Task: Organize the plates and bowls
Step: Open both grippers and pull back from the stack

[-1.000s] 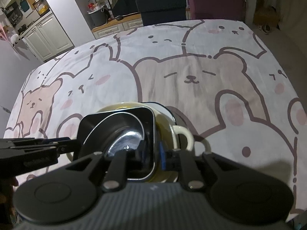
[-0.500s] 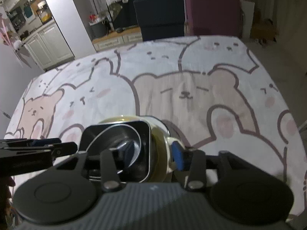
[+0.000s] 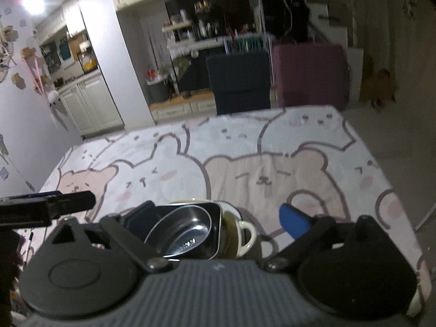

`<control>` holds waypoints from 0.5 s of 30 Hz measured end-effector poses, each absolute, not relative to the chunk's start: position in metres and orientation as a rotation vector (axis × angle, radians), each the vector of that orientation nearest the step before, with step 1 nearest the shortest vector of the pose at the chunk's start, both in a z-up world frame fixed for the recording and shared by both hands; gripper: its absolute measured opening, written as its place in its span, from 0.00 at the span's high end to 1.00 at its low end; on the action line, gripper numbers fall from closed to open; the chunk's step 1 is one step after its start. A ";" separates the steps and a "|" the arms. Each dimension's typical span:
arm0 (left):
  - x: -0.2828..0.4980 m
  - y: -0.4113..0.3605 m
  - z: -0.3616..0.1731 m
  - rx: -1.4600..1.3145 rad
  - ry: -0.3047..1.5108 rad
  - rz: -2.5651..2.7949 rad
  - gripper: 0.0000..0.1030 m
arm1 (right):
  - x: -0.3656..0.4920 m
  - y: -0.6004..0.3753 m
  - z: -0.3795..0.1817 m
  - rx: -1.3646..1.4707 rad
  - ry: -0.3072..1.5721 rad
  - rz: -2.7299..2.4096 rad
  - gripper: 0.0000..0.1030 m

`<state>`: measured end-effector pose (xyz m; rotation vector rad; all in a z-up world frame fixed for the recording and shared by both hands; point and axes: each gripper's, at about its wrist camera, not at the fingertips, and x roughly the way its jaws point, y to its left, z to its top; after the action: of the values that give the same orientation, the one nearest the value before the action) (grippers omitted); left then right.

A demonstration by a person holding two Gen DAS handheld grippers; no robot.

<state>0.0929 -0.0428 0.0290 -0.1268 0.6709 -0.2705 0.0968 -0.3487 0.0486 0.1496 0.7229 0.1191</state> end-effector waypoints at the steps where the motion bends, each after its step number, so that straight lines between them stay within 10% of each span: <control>1: 0.084 -0.043 0.031 -0.122 0.649 -0.268 0.00 | 0.090 -0.349 0.051 0.142 0.705 0.121 0.01; 15: -0.011 -0.039 0.029 -0.063 0.503 -0.250 0.00 | 0.011 -0.348 0.051 0.068 0.601 0.133 0.01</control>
<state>-0.0106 -0.0389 0.0294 -0.0626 0.5031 -0.2496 0.0113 -0.3481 0.0511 0.0677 0.6010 0.1325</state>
